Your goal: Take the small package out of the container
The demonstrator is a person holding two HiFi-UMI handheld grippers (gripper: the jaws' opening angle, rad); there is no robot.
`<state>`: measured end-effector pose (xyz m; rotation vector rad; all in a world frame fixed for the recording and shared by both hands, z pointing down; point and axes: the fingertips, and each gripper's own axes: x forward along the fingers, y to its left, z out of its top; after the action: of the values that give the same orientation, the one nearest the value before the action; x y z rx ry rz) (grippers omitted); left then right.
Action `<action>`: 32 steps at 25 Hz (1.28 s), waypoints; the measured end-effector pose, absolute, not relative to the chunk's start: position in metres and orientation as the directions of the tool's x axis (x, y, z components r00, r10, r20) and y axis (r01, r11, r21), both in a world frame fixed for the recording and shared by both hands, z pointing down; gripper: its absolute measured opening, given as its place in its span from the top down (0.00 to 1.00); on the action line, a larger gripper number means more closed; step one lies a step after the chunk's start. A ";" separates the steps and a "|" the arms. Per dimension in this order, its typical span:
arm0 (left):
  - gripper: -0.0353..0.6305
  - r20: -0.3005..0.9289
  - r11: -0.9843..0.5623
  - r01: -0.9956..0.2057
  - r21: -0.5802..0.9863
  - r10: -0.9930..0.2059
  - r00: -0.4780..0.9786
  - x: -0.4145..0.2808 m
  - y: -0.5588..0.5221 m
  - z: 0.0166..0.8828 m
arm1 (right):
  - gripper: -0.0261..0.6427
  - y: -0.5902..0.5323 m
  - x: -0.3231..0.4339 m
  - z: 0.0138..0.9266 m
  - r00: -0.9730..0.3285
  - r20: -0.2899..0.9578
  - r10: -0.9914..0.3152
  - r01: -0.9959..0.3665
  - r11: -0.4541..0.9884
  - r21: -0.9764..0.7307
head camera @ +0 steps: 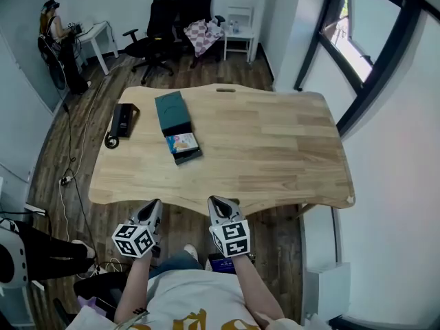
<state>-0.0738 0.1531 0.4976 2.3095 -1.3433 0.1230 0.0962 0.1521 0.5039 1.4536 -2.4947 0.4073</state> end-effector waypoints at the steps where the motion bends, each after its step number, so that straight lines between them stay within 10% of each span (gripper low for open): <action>1: 0.94 0.305 -0.413 -0.842 0.346 -0.800 0.517 -0.075 0.152 0.499 | 0.95 0.150 0.096 0.506 -0.481 0.332 -0.811 -0.875 0.467 -0.127; 32: 0.94 0.246 -0.460 -0.743 0.486 -0.744 0.621 -0.126 -0.148 0.522 | 0.95 -0.112 0.034 0.536 -0.379 0.392 -0.838 -0.924 0.367 -0.109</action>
<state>-0.1265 -0.1483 0.5219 2.2855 -1.1643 -0.0016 0.0343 -0.1120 0.5364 1.5641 -2.3610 0.4549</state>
